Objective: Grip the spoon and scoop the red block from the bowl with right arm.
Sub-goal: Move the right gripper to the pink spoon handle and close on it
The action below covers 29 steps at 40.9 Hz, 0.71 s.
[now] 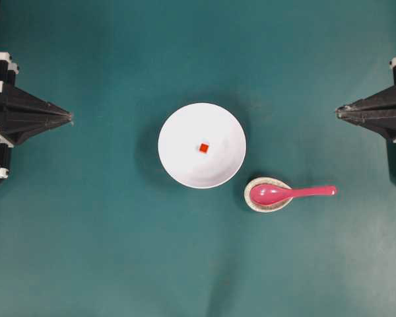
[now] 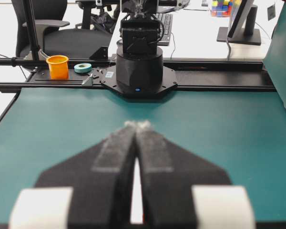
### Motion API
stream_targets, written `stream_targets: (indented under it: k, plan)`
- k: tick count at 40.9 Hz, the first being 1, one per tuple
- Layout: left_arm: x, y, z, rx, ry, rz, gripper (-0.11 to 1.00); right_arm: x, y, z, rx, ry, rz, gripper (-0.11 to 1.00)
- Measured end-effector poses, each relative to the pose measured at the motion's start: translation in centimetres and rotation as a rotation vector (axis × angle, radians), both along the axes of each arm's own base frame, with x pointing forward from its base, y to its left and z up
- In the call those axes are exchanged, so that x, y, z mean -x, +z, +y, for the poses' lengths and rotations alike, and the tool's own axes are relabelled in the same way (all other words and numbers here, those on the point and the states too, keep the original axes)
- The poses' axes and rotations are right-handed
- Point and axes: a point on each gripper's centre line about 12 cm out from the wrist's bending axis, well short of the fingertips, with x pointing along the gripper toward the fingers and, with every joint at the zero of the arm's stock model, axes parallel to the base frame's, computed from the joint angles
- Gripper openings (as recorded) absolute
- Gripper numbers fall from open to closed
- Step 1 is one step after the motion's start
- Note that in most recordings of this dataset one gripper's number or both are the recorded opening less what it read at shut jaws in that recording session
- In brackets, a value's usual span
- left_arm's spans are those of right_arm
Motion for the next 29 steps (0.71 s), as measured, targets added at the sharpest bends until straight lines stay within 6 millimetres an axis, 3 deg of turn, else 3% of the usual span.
stream_targets:
  k: [8,18,21,27,29]
  plan:
    - [-0.1,0.3,-0.1,-0.006,-0.005,0.006,0.00,-0.4,-1.0,0.1,-0.088,0.005,0.046,0.00]
    - [0.1,0.7,-0.1,-0.001,-0.007,-0.009,0.00,-1.2,-7.3,1.6,-0.191,0.061,0.262,0.01]
    - [0.2,0.8,-0.1,0.008,-0.007,-0.011,0.00,-1.1,-9.1,2.0,-0.243,0.066,0.298,0.09]
    - [0.2,0.7,-0.1,0.022,-0.008,-0.006,0.00,-0.9,-12.3,2.6,-0.337,0.072,0.342,0.45]
    - [0.2,0.7,-0.1,0.029,-0.009,-0.001,0.00,-0.8,-13.1,2.9,-0.352,0.078,0.354,0.47]
